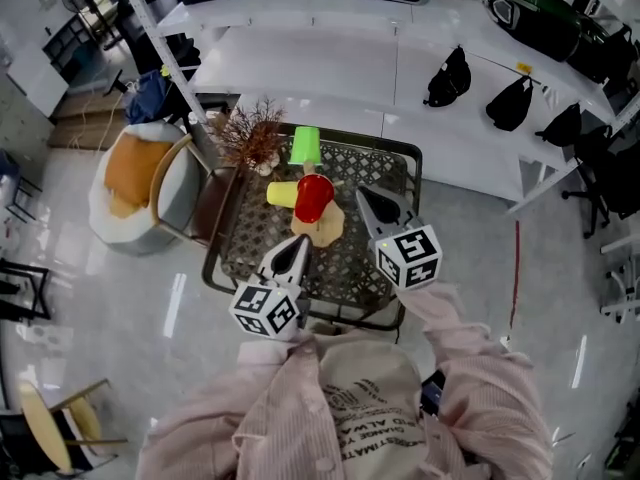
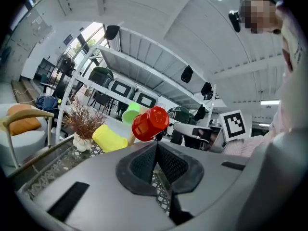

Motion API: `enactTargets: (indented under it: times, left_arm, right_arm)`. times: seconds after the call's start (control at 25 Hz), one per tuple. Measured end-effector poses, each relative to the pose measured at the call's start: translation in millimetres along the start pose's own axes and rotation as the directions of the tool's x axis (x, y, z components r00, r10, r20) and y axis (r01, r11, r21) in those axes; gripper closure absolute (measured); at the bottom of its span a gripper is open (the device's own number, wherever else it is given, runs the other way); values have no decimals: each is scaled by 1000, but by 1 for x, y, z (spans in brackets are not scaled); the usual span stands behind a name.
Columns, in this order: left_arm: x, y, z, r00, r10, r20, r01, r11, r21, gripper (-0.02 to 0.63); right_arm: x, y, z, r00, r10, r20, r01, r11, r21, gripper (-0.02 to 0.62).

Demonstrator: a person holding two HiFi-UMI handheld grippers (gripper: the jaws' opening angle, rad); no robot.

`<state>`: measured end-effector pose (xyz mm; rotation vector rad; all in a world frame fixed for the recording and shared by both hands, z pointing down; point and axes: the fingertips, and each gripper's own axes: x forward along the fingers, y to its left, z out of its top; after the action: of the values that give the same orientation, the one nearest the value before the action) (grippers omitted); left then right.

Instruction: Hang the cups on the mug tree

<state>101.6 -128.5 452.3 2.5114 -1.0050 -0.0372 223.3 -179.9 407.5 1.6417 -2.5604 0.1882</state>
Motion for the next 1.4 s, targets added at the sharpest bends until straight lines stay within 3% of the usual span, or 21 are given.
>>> enactTargets:
  times: [0.76, 1.4]
  left_arm:
    - [-30, 40, 42, 983, 152, 108, -156, 987, 30, 607]
    - [-32, 45, 44, 975, 193, 112, -200, 978, 60, 607]
  right_arm:
    - [-29, 20, -6, 999, -7, 50, 2, 996, 91, 597]
    - [-32, 2, -9, 997, -50, 58, 44, 994, 99, 597]
